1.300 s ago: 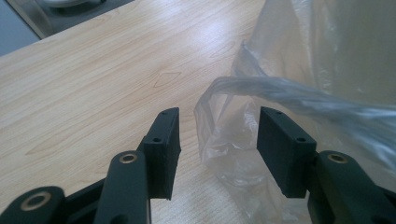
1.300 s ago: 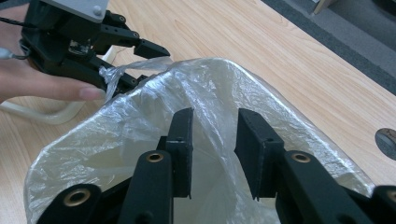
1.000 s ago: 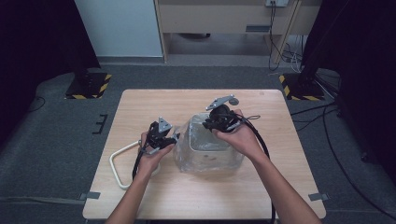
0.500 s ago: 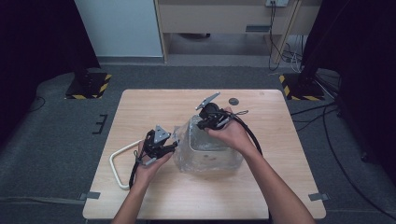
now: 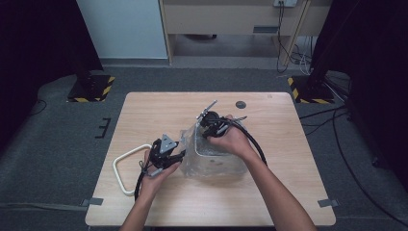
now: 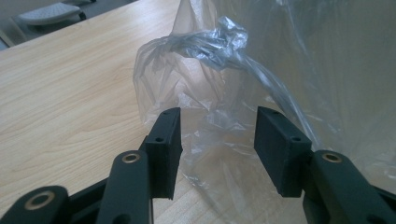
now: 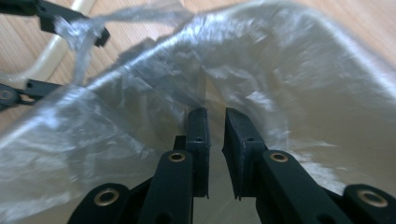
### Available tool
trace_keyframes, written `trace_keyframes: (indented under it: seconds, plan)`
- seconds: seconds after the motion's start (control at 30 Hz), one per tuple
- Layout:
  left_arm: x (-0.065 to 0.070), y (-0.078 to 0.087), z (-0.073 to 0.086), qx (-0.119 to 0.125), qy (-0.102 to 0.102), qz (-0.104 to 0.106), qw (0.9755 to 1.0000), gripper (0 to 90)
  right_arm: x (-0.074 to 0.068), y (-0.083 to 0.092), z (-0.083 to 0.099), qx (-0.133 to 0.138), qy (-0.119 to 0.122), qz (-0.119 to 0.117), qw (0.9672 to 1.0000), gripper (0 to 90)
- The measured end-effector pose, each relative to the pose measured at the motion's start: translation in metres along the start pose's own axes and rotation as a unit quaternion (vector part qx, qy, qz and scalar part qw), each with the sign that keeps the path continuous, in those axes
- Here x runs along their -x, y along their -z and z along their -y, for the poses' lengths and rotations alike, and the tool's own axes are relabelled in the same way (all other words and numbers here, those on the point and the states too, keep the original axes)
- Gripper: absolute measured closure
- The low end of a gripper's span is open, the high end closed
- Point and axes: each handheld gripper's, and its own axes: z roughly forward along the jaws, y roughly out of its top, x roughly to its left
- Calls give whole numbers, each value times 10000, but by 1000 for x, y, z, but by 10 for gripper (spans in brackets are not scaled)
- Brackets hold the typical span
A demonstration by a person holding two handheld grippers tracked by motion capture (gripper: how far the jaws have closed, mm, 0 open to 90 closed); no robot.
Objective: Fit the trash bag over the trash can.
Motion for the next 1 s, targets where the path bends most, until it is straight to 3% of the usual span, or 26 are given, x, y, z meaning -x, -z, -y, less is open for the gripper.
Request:
trace_keyframes:
  seconds: [0.27,0.37,0.53,0.77,1.0]
  plan:
    - [0,4,4,5,9,-27,10000,505,3,-18,3,-200,-87,-55,9997,656]
    - [-1,5,7,-6,40,-23,10000,504,4,-21,4,-226,-182,-60,9996,548]
    - [-1,7,7,-32,46,-25,10000,496,3,-24,4,-243,-145,-77,9996,433]
    - [0,8,9,16,88,28,10000,482,3,-27,5,-250,-174,94,9995,264]
    - [0,9,9,59,123,24,9999,474,5,-29,6,-325,-268,126,9990,213]
